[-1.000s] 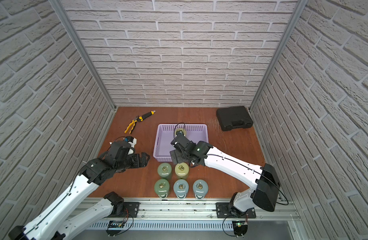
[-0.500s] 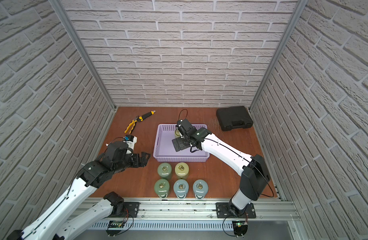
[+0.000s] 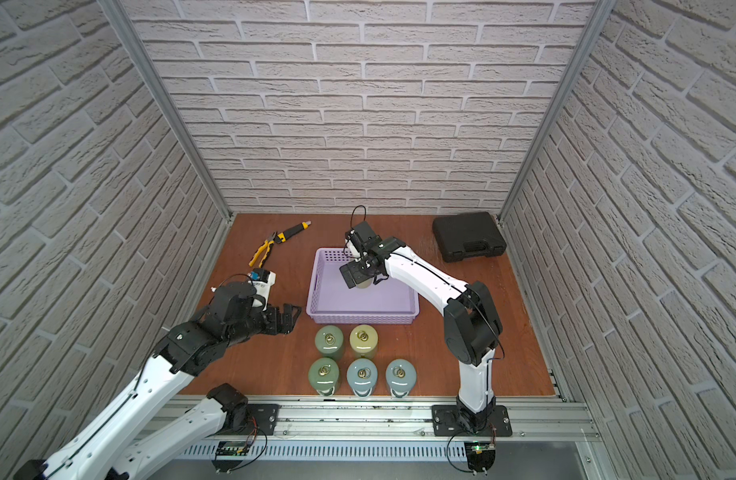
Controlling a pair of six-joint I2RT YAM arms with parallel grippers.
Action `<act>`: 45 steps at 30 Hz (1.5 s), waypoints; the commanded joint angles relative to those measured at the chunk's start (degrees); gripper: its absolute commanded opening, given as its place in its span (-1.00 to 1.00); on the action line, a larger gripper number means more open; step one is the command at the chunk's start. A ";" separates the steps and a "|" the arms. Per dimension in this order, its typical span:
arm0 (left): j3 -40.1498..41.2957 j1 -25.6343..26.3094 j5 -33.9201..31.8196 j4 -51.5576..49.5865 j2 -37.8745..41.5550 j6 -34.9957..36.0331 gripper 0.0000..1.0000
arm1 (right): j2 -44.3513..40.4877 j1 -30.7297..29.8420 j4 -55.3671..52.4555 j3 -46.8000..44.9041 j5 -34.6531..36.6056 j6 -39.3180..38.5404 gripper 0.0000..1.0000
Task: Take the tea canister out of the basket
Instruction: Pick up the tea canister from the basket.
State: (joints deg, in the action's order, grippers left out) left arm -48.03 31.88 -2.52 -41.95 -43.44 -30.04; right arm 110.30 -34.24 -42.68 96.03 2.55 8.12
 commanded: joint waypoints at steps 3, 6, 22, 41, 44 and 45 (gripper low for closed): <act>0.56 -0.41 -0.38 2.23 -0.71 0.71 0.96 | 2.64 1.15 0.15 3.78 -0.40 -1.14 1.00; 0.40 -0.39 -0.39 2.31 -1.36 0.60 0.96 | 5.43 1.55 0.49 4.97 -0.07 -1.17 1.00; 0.02 -0.41 -1.78 2.40 -2.86 0.49 0.97 | 13.97 2.73 -1.21 13.24 -0.79 -0.84 1.00; 0.31 -0.36 -2.23 2.49 -3.14 0.42 0.97 | 16.95 3.21 -2.80 14.78 -1.05 0.06 0.90; 0.39 -0.36 -2.33 2.49 -3.03 0.44 0.97 | 17.02 3.30 -2.86 14.83 -1.05 0.27 0.82; 0.39 -0.37 -2.41 2.50 -2.97 0.42 0.96 | 17.01 3.36 -2.93 14.90 -0.98 0.40 0.79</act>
State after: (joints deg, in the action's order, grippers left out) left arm -48.03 31.88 -4.01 -41.56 -46.68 -30.04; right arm 127.09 -31.20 -45.52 109.34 2.07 7.90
